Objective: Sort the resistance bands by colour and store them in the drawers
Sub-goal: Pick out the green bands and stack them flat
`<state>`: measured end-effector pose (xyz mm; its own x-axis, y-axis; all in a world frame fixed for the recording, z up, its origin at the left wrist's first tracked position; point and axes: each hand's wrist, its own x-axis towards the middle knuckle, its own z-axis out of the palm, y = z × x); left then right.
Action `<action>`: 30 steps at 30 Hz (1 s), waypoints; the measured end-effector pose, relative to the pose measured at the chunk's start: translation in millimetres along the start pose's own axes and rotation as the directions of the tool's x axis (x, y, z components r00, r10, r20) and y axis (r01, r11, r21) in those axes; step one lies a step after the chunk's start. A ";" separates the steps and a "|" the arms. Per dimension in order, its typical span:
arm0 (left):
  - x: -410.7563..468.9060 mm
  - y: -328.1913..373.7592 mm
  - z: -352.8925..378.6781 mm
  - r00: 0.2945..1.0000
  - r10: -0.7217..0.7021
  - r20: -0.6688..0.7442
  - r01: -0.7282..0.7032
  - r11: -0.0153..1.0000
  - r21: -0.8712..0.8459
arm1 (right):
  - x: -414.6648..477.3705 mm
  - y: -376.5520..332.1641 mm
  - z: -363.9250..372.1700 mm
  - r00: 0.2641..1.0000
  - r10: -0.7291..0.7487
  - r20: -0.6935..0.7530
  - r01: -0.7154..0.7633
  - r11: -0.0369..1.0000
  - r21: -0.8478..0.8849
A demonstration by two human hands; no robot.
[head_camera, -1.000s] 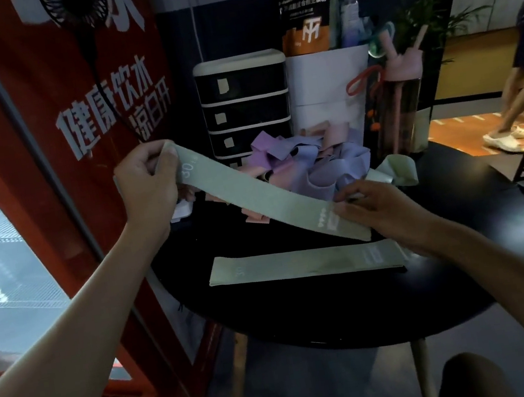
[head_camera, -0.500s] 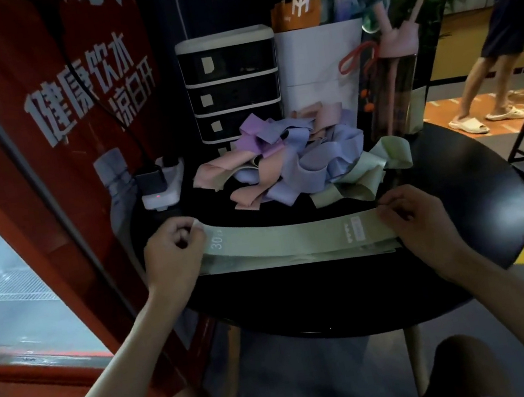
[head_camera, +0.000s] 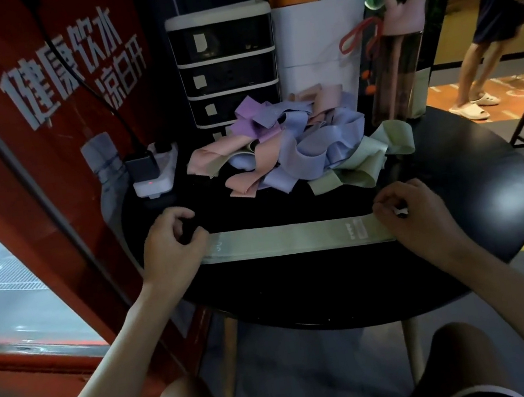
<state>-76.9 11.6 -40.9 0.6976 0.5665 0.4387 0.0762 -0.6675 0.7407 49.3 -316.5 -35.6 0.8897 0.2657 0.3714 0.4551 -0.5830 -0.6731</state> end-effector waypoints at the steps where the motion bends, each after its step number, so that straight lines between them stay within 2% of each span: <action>1: 1.5 -1.8 -0.4 0.999 0.015 0.045 -0.016 1.000 0.008 | -0.3 0.2 0.2 1.000 -0.009 0.008 0.009 1.000 -0.027; 3: 4.4 -6.0 -4.8 0.974 0.082 0.210 -0.084 0.996 -0.001 | -1.9 0.1 -1.5 0.996 -0.054 0.073 0.056 0.998 -0.024; 5: 5.1 -8.6 -11.6 0.910 0.167 0.380 -0.164 0.986 -0.039 | -4.4 -3.0 -4.7 0.973 -0.107 0.205 0.111 0.994 -0.008; 7: 5.2 -11.2 -15.9 0.858 0.216 0.467 -0.210 0.976 -0.065 | -5.6 -4.7 -6.1 0.942 -0.143 0.304 0.164 0.986 -0.042; 10: 6.3 -15.4 -16.5 0.843 0.236 0.483 -0.241 0.969 -0.052 | -4.8 -2.8 -4.3 0.929 -0.172 0.327 0.209 0.975 -0.080; 17: 5.3 -14.3 -15.8 0.842 0.240 0.484 -0.254 0.966 -0.038 | -4.9 -0.2 -3.3 0.931 -0.202 0.303 0.222 0.974 -0.034; 25: 8.0 -10.0 -17.9 0.812 0.243 0.530 -0.270 0.962 -0.027 | -4.0 0.6 -0.1 0.933 -0.200 0.300 0.243 0.963 -0.114; 28: 12.4 -4.6 -21.6 0.780 0.213 0.588 -0.276 0.961 0.018 | -3.0 0.7 0.2 0.921 -0.208 0.328 0.262 0.956 -0.130; 30: 18.6 5.9 -21.6 0.796 0.210 0.568 -0.283 0.958 0.043 | 0.9 1.2 -2.9 0.912 -0.196 0.360 0.249 0.962 -0.108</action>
<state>-78.8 28.7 -17.3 0.9757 0.0362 0.2162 -0.0944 -0.8206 0.5636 50.5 -319.2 -34.2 0.7360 0.6330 0.2400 0.6556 -0.5779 -0.4860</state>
